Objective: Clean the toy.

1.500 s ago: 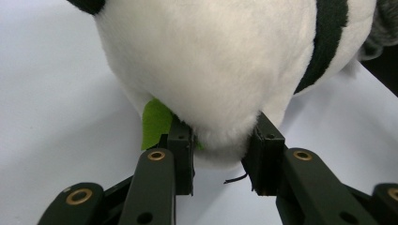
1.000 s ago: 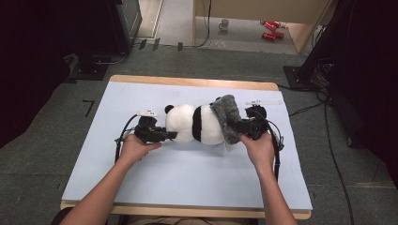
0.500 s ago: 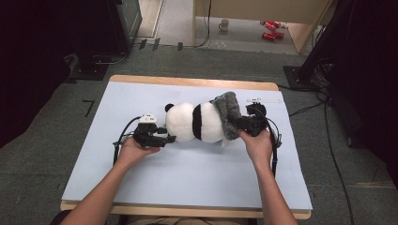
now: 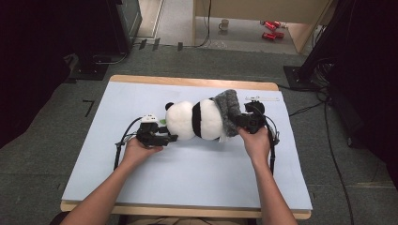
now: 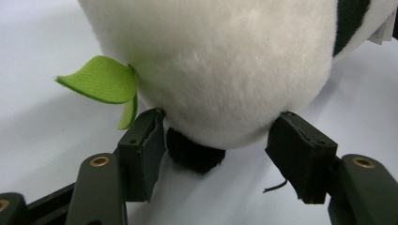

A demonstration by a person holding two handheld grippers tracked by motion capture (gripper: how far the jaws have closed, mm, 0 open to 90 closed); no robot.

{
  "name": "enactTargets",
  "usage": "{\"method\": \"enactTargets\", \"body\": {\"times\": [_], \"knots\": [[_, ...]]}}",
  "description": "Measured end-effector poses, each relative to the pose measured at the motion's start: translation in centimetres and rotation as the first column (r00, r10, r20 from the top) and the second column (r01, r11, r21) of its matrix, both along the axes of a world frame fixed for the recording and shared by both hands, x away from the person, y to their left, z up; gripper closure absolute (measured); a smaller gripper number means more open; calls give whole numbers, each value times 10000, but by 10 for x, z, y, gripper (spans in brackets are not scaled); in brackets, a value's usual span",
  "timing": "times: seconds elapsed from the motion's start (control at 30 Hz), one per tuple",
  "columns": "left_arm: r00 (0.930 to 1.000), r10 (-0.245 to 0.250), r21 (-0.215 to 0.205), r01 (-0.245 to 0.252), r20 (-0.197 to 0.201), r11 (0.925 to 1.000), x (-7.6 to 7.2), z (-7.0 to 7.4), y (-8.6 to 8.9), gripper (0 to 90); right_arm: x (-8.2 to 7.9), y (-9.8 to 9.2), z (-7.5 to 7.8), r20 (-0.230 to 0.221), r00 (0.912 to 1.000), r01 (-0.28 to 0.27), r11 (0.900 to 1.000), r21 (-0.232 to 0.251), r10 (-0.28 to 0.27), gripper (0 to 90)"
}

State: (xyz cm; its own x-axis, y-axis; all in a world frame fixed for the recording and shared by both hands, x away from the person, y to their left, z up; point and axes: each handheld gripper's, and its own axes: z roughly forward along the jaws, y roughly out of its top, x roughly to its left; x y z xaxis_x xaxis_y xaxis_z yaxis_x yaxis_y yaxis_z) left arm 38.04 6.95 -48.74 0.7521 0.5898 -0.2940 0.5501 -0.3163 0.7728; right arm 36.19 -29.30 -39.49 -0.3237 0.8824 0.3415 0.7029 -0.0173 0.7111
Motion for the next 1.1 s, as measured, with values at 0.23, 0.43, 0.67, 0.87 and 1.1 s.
{"method": "enactTargets", "body": {"times": [0.23, 0.43, 0.67, 0.87, 1.1], "knots": [[9995, 185, -19, -185, 248, 9998, -2, -3, -10, 371, 0, 1, -5, -112, 9999, 57, 10000, 5, -57, 766], [9989, 433, 100, -435, 200, 9990, -5, 5, -11, 669, -1, 1, -5, -157, 9999, -45, 9998, 168, 48, 771], [9996, -264, -323, 261, -87, 9991, -12, 17, -10, 764, -4, -10, -2, -473, 9987, -116, 9952, 972, 163, 774], [9960, -616, -671, 573, -640, 9961, -23, 30, 0, 764, -15, -12, 15, -515, 9977, -376, 9924, 1168, 439, 774], [9973, -391, -587, 355, -619, 9976, -36, 38, -1, 747, -28, 22, 44, 165, 9915, -1298, 9869, 956, 1289, 772]]}}
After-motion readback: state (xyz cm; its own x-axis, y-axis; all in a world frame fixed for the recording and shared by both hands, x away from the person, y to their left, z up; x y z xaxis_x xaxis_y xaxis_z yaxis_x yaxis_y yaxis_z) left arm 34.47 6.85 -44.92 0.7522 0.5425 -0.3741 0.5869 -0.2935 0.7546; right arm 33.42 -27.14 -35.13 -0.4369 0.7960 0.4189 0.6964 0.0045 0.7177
